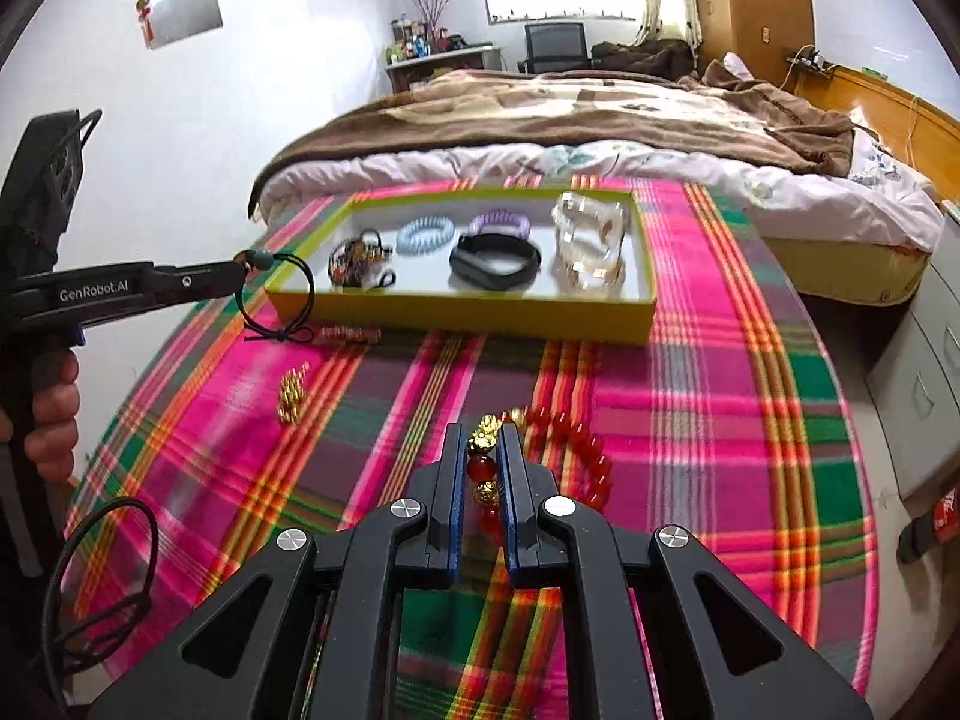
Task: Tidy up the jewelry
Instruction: 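Carry red bracelet into tray with right tool while left tool carries black cord there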
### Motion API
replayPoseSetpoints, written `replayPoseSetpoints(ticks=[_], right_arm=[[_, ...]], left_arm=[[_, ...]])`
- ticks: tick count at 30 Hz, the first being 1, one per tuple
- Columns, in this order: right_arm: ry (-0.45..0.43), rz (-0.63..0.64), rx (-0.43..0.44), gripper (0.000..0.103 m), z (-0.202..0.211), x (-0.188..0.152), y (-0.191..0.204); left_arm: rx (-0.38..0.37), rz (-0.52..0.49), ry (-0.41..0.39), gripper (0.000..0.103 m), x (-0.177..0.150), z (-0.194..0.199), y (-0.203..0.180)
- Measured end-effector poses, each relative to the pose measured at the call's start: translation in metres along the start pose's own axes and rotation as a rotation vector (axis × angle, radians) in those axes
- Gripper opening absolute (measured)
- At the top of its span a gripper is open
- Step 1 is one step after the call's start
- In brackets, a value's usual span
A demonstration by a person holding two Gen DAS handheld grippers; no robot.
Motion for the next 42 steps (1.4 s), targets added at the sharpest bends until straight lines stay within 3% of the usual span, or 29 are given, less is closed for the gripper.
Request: replayPoseSetpoints(ticks=[14,25,32,42], right_arm=[[-0.094,-0.052,0.104,0.01,0.008,0.063,0.004],[-0.095,-0.055,0.151,0.01,-0.038,0.102,0.013],[-0.079,-0.06,0.189,0.01,-0.068,0.11,0.024],[-0.002,-0.071,0.205,0.01,-0.104,0.092,0.02]], left_arm=[[-0.028,0.01,-0.039,0.006,0.054,-0.006,-0.003],[0.031,0.013,-0.014,0.006,0.078,-0.048,0.015],[0.066,0.018,0.007,0.006,0.086,-0.083,0.029],[0.051,0.055,0.097,0.006,0.076,-0.135,0.036]])
Point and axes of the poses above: each gripper's, at about its wrist camera, not at the fingertips, and z roughly against the way its jaws point, y to its left, x to its top, the point moved 3 cm from there along -z, roughly the way its jaws point, and after that the axes turned 10 degrees about -y, right-handed, at the moved point
